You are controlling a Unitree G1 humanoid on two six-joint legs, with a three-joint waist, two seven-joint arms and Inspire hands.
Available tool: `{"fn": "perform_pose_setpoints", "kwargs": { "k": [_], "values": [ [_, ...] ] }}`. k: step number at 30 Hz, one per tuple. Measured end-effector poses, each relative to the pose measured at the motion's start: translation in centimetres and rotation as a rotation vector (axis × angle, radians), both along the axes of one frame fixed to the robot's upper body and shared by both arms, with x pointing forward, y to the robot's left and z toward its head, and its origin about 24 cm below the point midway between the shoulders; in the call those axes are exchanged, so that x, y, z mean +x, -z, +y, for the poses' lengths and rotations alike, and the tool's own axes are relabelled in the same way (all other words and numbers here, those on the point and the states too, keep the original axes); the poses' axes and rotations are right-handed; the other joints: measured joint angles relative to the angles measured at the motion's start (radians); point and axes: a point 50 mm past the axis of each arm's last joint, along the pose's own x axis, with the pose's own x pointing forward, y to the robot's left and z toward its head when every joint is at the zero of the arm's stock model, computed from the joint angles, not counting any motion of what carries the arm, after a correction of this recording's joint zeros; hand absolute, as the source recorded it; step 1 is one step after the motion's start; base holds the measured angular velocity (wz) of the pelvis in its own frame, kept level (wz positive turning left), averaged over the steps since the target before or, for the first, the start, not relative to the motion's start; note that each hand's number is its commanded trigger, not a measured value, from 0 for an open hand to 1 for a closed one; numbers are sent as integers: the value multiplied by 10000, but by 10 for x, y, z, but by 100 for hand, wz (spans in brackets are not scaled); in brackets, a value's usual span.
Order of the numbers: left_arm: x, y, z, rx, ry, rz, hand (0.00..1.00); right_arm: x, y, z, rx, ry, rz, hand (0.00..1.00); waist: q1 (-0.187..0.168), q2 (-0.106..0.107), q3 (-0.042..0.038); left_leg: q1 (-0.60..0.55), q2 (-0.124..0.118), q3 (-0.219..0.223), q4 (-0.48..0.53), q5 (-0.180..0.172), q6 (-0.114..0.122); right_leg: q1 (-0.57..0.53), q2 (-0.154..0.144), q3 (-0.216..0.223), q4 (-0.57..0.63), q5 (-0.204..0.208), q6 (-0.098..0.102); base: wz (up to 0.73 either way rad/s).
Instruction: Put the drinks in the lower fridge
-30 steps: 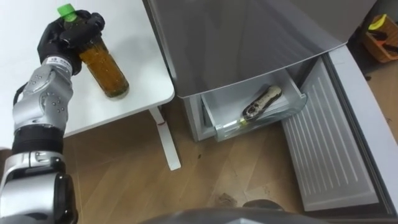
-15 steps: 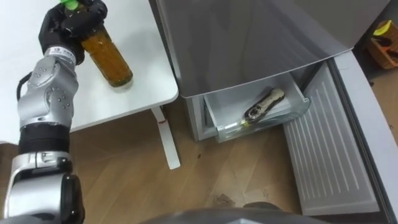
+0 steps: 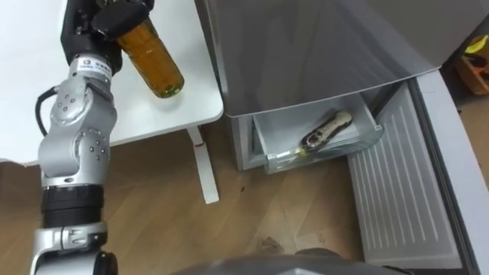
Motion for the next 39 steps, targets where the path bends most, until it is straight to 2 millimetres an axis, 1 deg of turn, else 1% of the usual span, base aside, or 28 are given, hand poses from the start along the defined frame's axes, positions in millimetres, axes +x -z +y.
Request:
{"fn": "perform_pose_setpoints", "kwargs": {
  "k": [2,6,9,11,15,17,19,23,28,31,34,36,38,39],
  "values": [
    [-2,-3,-4,38,200,-172,100,1,0,1,-1,-107,-33,0,91,-36,23,4,-3,-103,1,0,0,18,-11,-116,16,0,0,13],
    [-6,-8,-7,111,332,-418,100,3,0,2,-32,-426,-87,0,359,-71,55,-68,-4,-135,-2,0,0,22,-19,-166,2,0,0,3],
    [-10,-13,-11,164,604,-706,100,5,-1,1,-70,-586,-204,0,518,-71,58,-132,-15,-151,17,-1,-1,20,-36,-222,-116,7,-8,5],
    [-15,-18,-15,219,901,-988,100,6,-1,1,-95,-595,-245,0,607,-67,59,-163,-21,-271,63,0,-1,33,-46,-355,-112,7,-8,14],
    [-21,-18,-18,-41,1248,-1097,100,10,-2,0,-212,-646,-416,0,783,-56,63,-203,-24,-399,73,7,-13,51,-52,-513,-118,7,-9,10],
    [-24,-12,-24,-163,1522,-893,100,17,-3,2,-338,-987,-641,0,803,-49,66,-222,-38,-534,89,7,-13,137,-75,-729,-143,7,-8,18],
    [-27,-6,-29,-249,1815,-687,100,21,-3,2,-400,-1261,-702,0,853,-39,60,-241,-42,-572,74,5,-14,173,-78,-775,-141,1,0,13],
    [-32,4,-38,-569,2178,-340,100,27,-4,3,-485,-1502,-888,0,832,-35,58,-308,-41,-619,130,6,-15,175,-79,-882,-146,-1,0,7],
    [-40,17,-44,-804,2473,79,100,37,-5,5,-739,-1744,-1188,0,842,-39,56,-364,-42,-628,183,7,-16,158,-87,-991,-140,-1,0,4],
    [-47,26,-48,-1500,2720,451,100,43,-5,8,-868,-2327,-1297,0,917,-61,59,-350,-43,-650,234,7,-17,158,-98,-1060,-137,0,0,1],
    [-50,31,-56,-1951,3053,641,100,48,-6,11,-940,-2815,-1409,0,1133,-135,72,-357,-42,-665,248,20,-34,158,-105,-1103,-130,-1,-1,0],
    [-51,36,-57,-2018,3045,833,100,57,-9,14,-1018,-3235,-1752,0,1183,-155,71,-357,-47,-661,256,26,-39,162,-113,-1108,-123,-9,-13,0],
    [-54,48,-54,-2085,2895,1315,100,74,-12,27,-695,-3428,-2667,0,1192,-210,76,-378,-52,-665,323,34,-51,175,-119,-1139,-123,-50,-71,0],
    [-55,50,-54,-2100,2866,1436,100,78,-12,31,-569,-3465,-2860,0,1191,-226,74,-398,-48,-666,352,34,-52,175,-118,-1164,-124,-54,-75,14]
  ]
}}
